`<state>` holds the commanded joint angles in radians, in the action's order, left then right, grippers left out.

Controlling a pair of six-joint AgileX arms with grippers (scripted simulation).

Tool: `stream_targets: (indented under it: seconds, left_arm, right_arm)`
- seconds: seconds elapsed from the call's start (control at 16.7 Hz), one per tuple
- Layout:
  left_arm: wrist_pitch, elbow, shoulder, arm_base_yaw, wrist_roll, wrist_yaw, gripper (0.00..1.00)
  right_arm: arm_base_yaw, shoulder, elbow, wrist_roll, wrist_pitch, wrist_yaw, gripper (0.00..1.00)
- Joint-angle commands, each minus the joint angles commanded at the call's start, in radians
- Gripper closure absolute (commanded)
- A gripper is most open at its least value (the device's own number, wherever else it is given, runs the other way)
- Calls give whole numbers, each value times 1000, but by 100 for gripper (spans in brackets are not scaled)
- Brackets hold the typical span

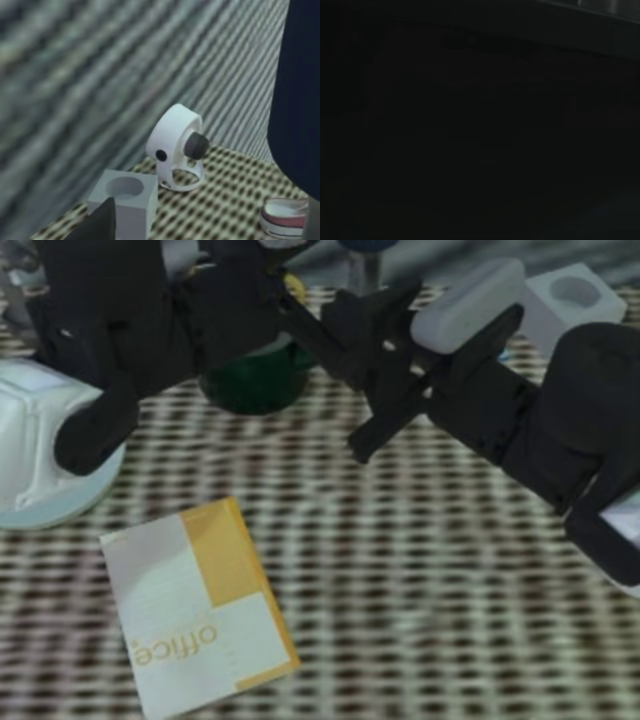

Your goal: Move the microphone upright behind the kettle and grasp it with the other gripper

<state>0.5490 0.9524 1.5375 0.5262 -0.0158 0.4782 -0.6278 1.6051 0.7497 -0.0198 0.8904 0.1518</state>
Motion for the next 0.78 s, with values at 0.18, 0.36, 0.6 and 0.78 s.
stream_targets:
  seconds: [0.18,0.36,0.6,0.78]
  left_arm:
    - [7,25,27,18,1,-18,0]
    - [7,25,27,18,1,-18,8]
    - [7,25,27,18,1,-18,38]
    - [7,25,27,18,1,-18,60]
  right_arm:
    - [0,0,0,0,0,0,100]
    - [0,0,0,0,0,0,100]
    - [0,0,0,0,0,0,100]
    - [0,0,0,0,0,0,100]
